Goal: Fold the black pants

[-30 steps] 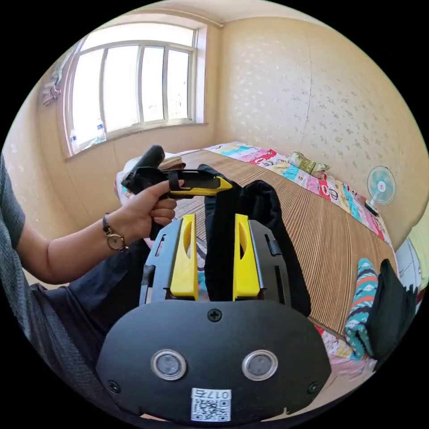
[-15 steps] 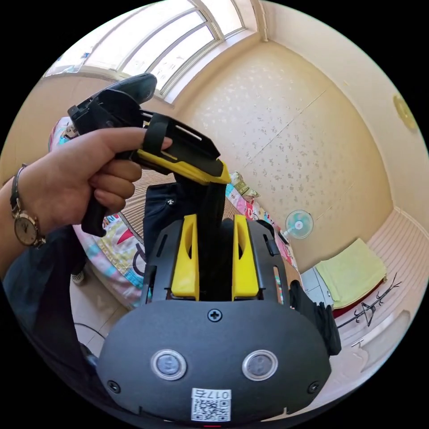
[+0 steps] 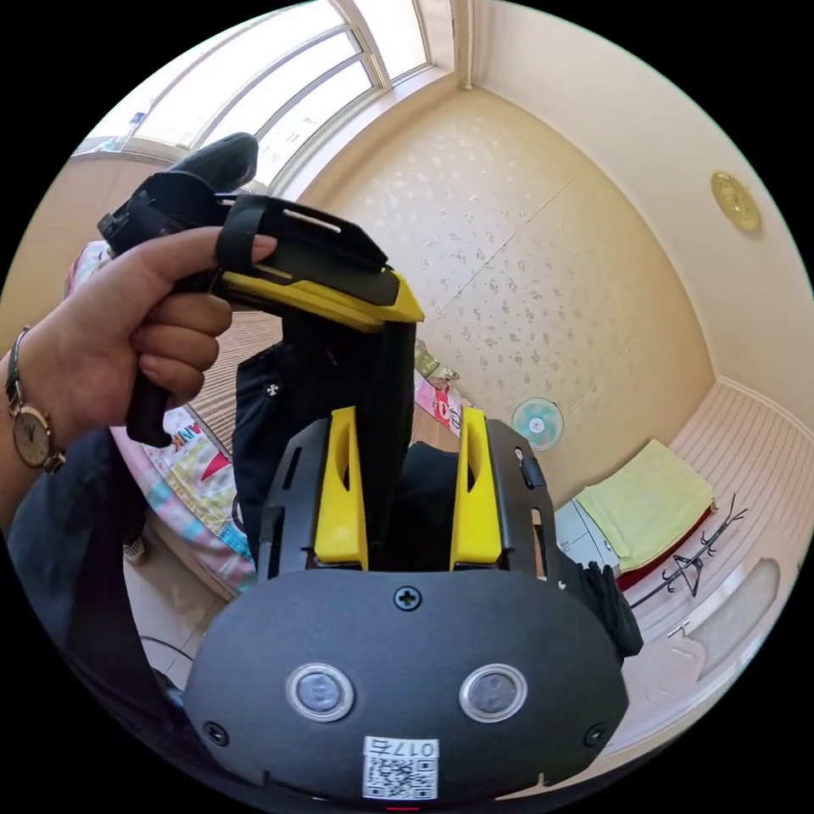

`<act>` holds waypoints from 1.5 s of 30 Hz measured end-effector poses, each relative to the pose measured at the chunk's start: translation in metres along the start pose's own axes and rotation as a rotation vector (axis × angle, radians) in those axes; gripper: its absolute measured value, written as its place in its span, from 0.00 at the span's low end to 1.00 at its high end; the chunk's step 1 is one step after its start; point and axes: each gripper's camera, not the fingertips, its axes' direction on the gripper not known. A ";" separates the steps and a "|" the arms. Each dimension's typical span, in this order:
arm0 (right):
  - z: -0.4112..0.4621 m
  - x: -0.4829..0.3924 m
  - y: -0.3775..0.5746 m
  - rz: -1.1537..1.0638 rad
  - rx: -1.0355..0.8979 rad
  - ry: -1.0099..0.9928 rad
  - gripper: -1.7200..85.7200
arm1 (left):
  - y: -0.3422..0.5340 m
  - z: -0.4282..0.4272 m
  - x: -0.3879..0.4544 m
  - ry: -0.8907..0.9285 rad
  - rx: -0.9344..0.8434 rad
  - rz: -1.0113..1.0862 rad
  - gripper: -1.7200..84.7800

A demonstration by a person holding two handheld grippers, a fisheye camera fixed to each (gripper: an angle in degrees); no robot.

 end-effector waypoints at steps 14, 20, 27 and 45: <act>0.049 0.111 -0.042 0.268 -0.185 -0.232 0.10 | 0.029 -0.042 -0.008 -0.105 0.103 -0.070 0.11; 0.023 0.171 -0.055 0.347 -0.093 -0.273 0.10 | 0.084 -0.039 -0.076 -0.490 -0.153 -0.457 0.24; -0.010 0.229 -0.065 0.396 -0.012 -0.330 0.10 | 0.111 0.037 -0.155 -0.148 -0.330 -0.685 0.28; 0.027 0.551 -0.083 0.679 0.179 -0.385 0.11 | -0.166 -0.052 -0.067 -0.020 -0.007 -0.023 0.05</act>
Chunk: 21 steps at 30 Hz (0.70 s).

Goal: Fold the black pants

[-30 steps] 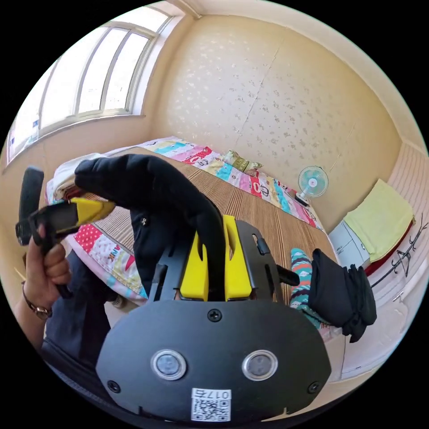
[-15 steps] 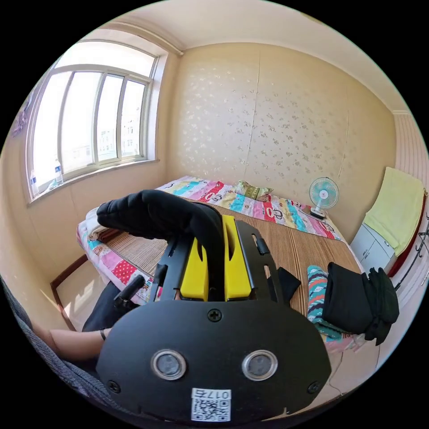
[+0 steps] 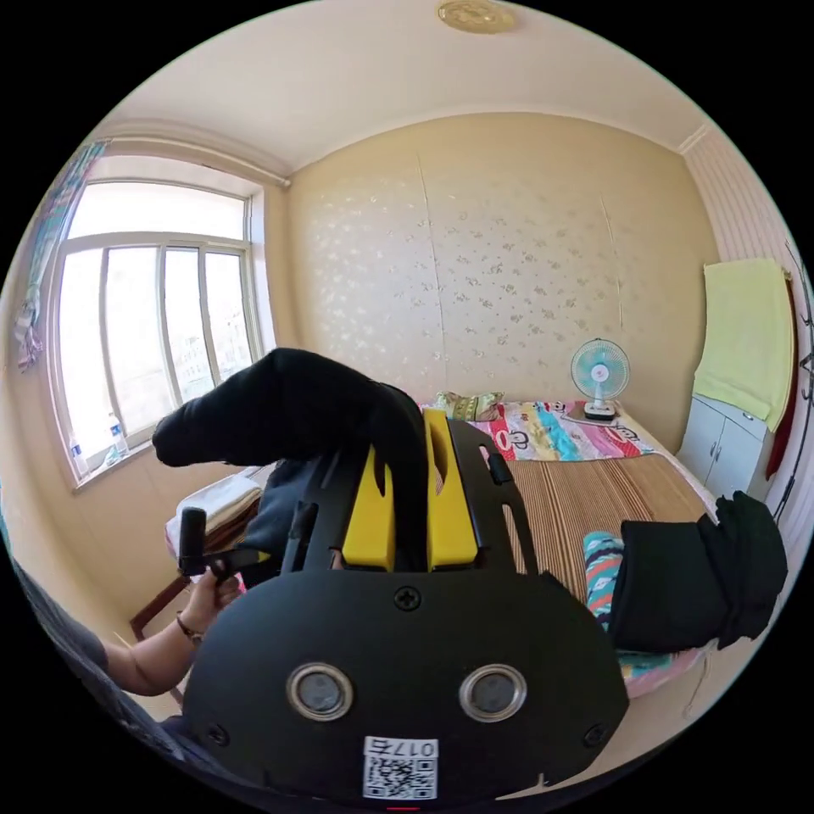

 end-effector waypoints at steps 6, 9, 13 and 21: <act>0.235 0.208 -0.167 0.471 -0.515 0.027 0.27 | -0.206 -0.037 -0.054 -0.511 0.278 -0.264 0.13; 0.266 0.253 -0.137 0.514 -0.544 -0.087 0.16 | -0.204 -0.020 -0.078 -0.614 0.181 -0.270 0.17; 0.299 0.260 -0.049 0.235 -0.663 -0.025 0.12 | -0.140 0.056 -0.124 -0.717 -0.246 -0.178 0.18; 0.320 0.274 0.160 0.132 -0.912 -0.307 0.23 | 0.058 0.139 -0.202 -0.514 -0.480 -0.442 0.21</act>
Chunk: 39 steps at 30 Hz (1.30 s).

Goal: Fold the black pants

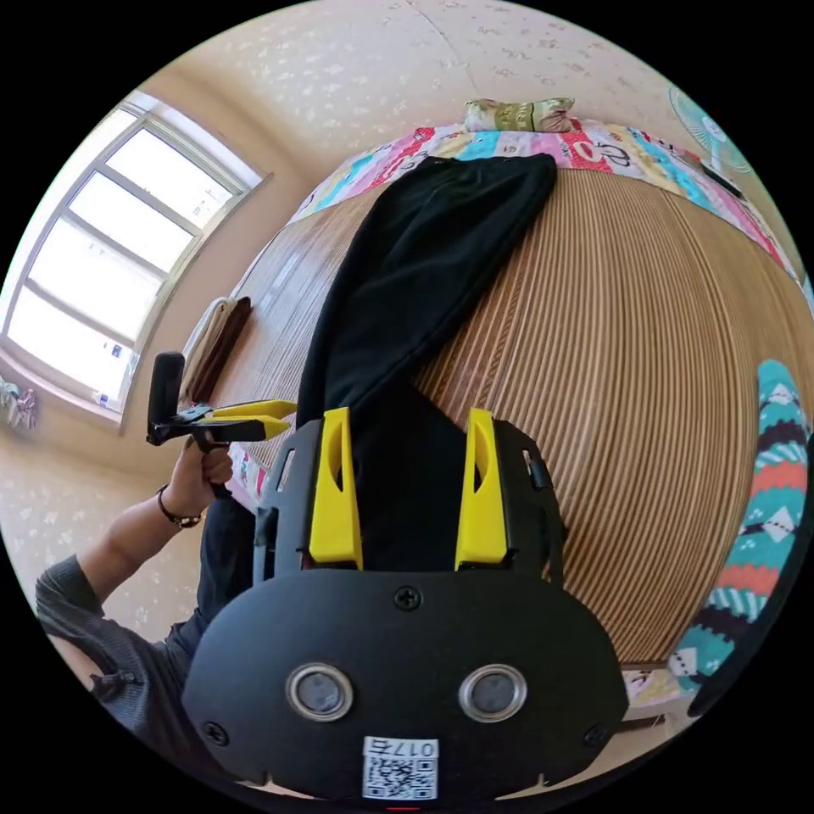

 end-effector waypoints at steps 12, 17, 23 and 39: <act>-0.015 0.056 0.045 -0.101 -0.129 -0.350 0.20 | 0.039 0.051 0.006 0.537 -0.082 -0.030 0.07; -0.034 0.063 0.042 -0.221 -0.175 -0.449 0.07 | 0.073 -0.027 -0.018 0.580 -0.001 0.050 0.07; -0.123 0.134 0.110 -0.074 0.317 -0.734 0.05 | 0.148 -0.150 -0.075 0.332 0.174 -0.092 0.08; -0.094 0.075 0.167 0.133 0.220 0.108 0.03 | 0.077 -0.077 0.021 -0.388 0.136 -0.019 0.10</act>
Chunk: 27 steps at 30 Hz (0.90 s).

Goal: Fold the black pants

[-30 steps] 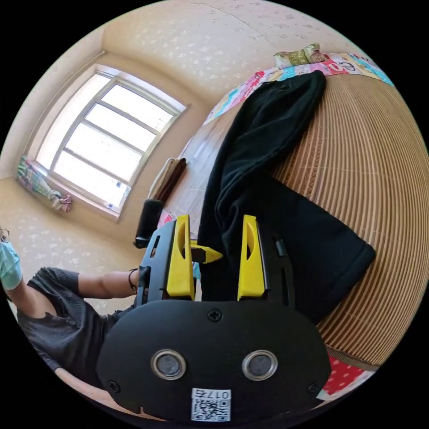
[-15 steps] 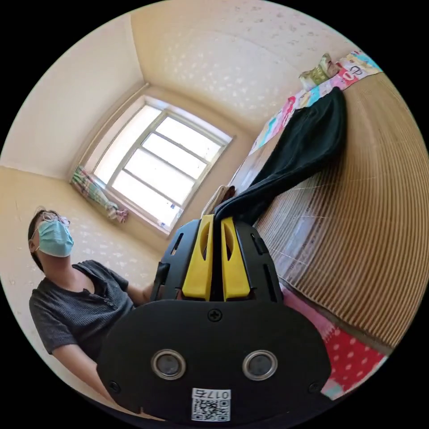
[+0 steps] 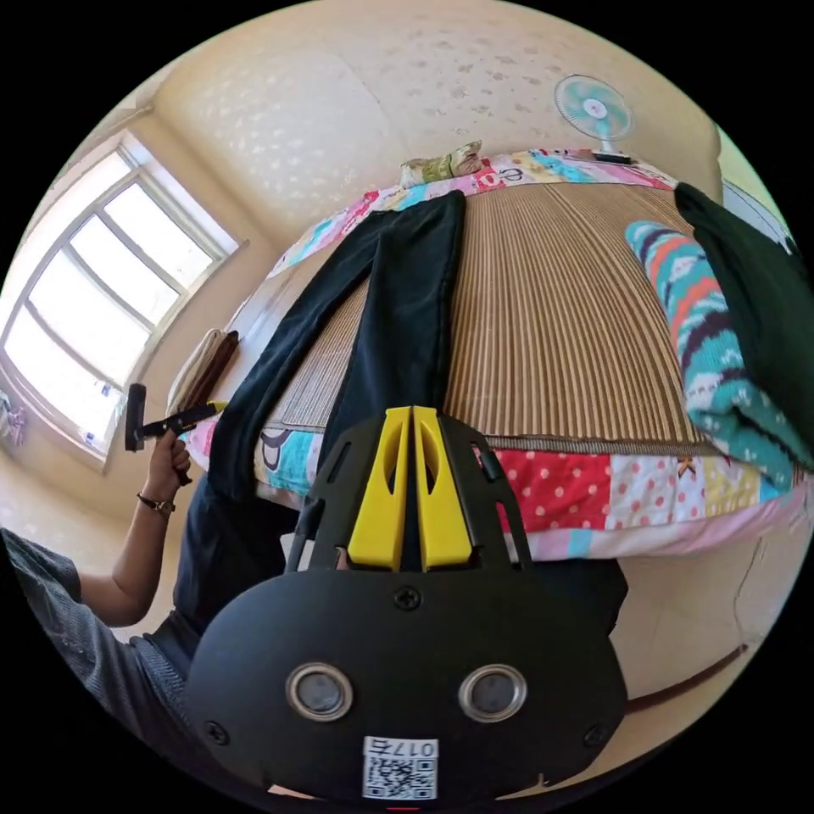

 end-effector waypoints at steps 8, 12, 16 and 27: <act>0.142 -0.077 -0.071 -0.145 -0.170 0.300 0.02 | -0.042 0.084 0.074 -0.396 0.123 0.202 0.09; 0.174 -0.103 -0.071 -0.222 -0.088 0.490 0.02 | -0.043 0.093 0.090 -0.483 0.141 0.242 0.08; 0.198 -0.131 -0.048 -0.282 -0.024 0.661 0.02 | -0.058 0.085 0.068 -0.365 0.095 0.182 0.07; 0.169 -0.053 -0.036 -0.029 -0.024 0.134 0.02 | -0.166 0.091 -0.022 0.074 -0.103 0.045 0.03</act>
